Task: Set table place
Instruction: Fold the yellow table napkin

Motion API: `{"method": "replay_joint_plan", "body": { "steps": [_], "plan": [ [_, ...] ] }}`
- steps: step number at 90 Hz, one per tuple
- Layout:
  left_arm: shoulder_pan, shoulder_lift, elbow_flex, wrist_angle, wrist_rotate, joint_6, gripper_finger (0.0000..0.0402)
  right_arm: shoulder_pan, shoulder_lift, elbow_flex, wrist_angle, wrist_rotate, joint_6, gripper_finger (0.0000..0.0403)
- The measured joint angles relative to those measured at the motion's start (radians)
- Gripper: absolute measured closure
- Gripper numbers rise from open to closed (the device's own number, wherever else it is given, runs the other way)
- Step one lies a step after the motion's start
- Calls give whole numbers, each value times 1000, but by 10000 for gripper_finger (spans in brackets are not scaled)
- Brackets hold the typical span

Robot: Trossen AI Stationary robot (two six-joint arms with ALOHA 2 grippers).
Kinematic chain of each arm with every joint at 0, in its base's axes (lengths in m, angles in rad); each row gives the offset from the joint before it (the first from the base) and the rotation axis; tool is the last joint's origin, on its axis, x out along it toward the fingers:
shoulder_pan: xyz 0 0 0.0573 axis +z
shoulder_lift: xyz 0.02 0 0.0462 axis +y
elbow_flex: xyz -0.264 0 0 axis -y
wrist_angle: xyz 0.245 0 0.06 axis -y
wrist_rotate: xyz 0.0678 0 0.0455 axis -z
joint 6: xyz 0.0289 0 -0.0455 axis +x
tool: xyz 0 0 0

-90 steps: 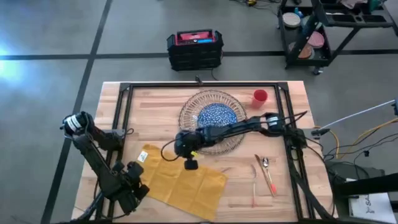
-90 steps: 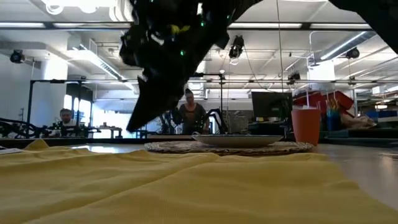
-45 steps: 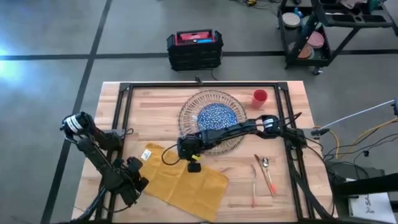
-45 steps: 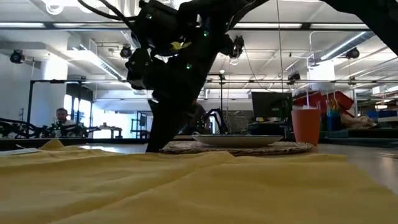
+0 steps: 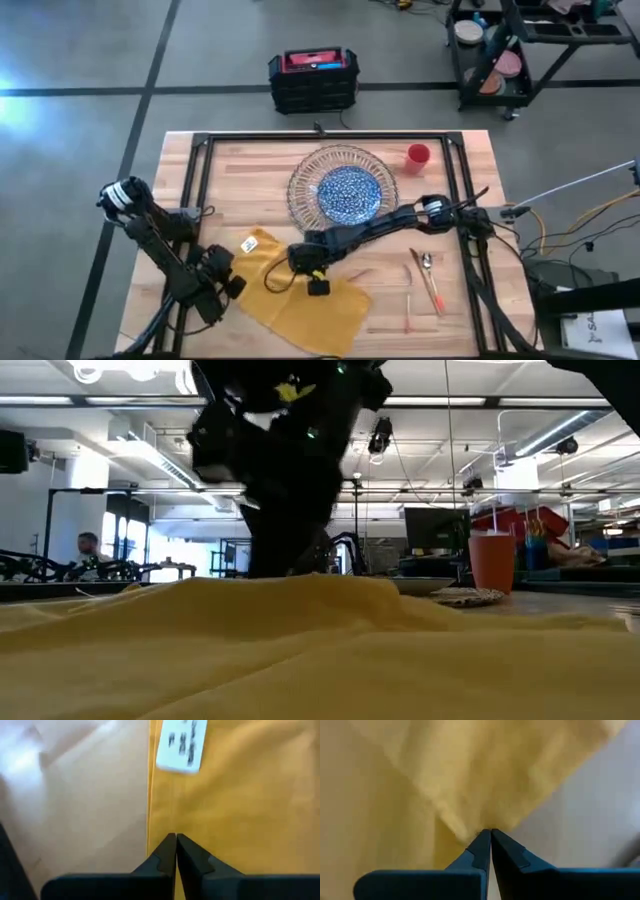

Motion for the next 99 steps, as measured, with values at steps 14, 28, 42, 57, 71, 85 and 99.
{"method": "replay_joint_plan", "body": {
  "steps": [14, 28, 42, 57, 71, 85, 99],
  "plan": [
    [2, -25, 10, -5, 11, 14, 401, -39, -10, 96, 55, 35, -196, 400],
    [2, -31, 91, -11, 13, 26, 401, -121, -7, 106, 122, -45, -262, 345],
    [-5, -30, 176, -32, 117, 33, 401, -216, 4, 105, 200, -142, -224, 246],
    [-68, -29, 199, -38, 255, -93, 398, -269, 77, 153, 235, -177, -202, 161],
    [-137, -29, 193, -11, 366, -198, 372, -288, 189, 290, 241, -209, -202, 133],
    [-130, -29, 181, -6, 353, -187, 335, -285, 307, 446, 231, -230, -210, 139],
    [-130, -28, 141, 0, 353, -171, 293, -295, 318, 425, 284, -275, -191, 147]
  ]
}}
